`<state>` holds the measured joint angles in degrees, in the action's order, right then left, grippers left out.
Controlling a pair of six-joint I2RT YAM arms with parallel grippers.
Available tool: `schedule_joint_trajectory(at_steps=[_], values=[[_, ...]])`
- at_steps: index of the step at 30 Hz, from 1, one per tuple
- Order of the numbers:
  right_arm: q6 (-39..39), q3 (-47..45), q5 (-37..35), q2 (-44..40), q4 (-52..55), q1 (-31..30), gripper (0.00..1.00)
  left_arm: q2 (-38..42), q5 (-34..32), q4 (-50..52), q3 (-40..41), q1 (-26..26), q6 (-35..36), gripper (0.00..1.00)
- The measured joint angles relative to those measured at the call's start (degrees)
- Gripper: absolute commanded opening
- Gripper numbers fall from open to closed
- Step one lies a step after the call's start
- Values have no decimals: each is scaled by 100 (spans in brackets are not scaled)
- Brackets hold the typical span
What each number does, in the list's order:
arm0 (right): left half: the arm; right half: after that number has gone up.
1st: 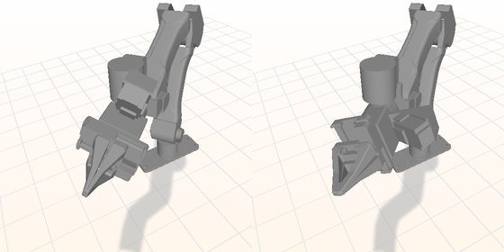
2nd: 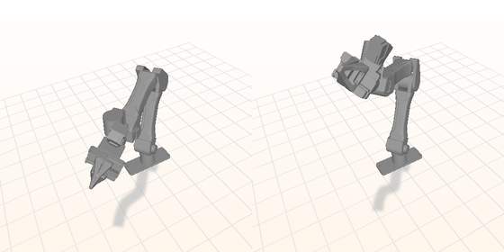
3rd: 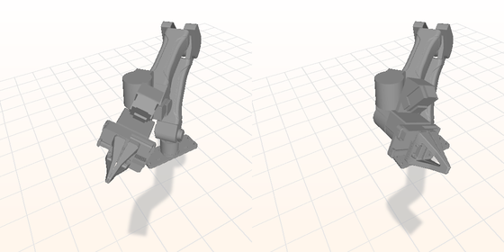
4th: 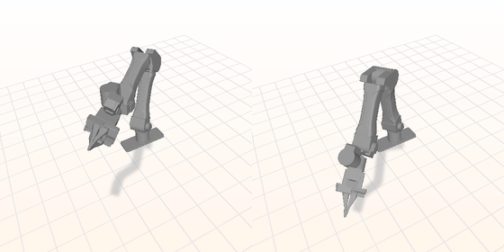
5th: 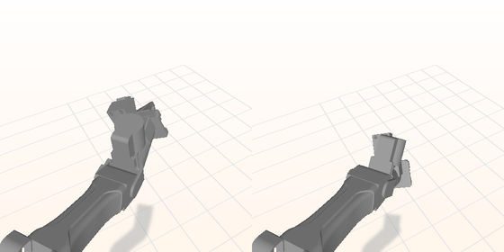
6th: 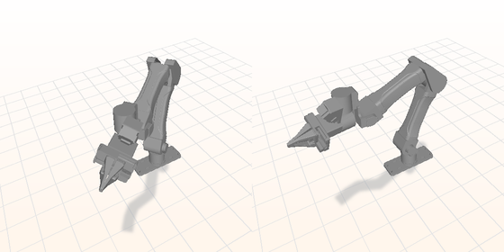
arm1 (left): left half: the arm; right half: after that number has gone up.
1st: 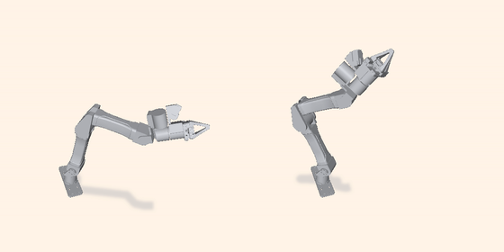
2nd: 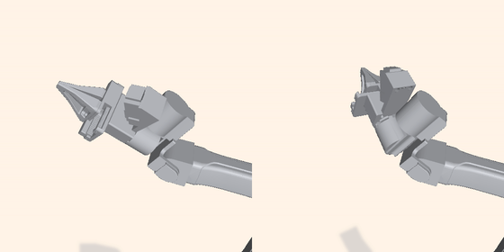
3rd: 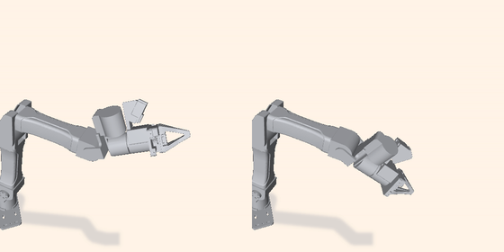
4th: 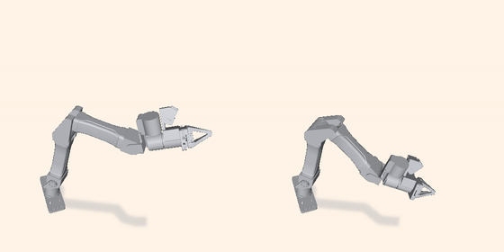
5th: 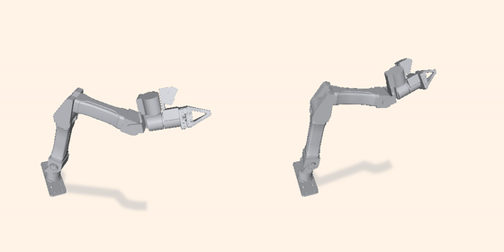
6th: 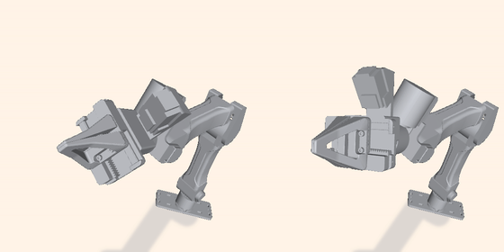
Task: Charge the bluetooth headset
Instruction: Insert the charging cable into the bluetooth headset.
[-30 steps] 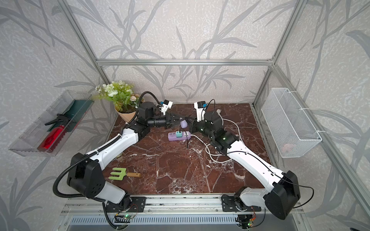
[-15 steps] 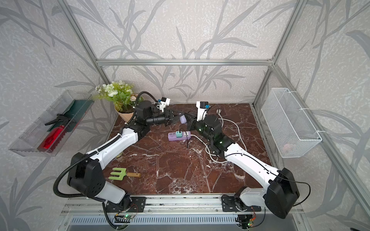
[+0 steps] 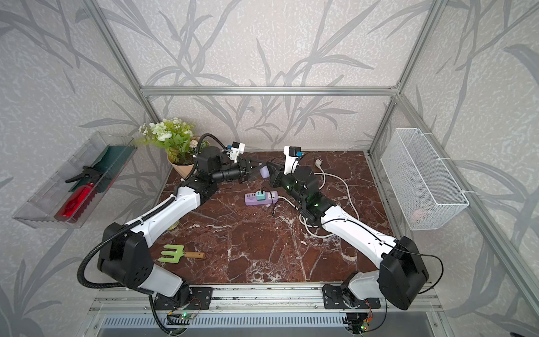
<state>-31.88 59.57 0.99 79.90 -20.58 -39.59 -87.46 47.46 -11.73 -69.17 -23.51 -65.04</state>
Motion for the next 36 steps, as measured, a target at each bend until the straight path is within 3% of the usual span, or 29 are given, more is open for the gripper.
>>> schedule_joint_trajectory(at_steps=[8,19,36], values=[[315,15,-201,-28,472,-129,0,2,7,426,0,-2,142,0],[37,-645,-299,52,-938,-170,0,2,-35,450,-13,-9,9,0],[-68,-518,-391,501,-1115,-181,0,2,-533,826,-22,13,13,0]])
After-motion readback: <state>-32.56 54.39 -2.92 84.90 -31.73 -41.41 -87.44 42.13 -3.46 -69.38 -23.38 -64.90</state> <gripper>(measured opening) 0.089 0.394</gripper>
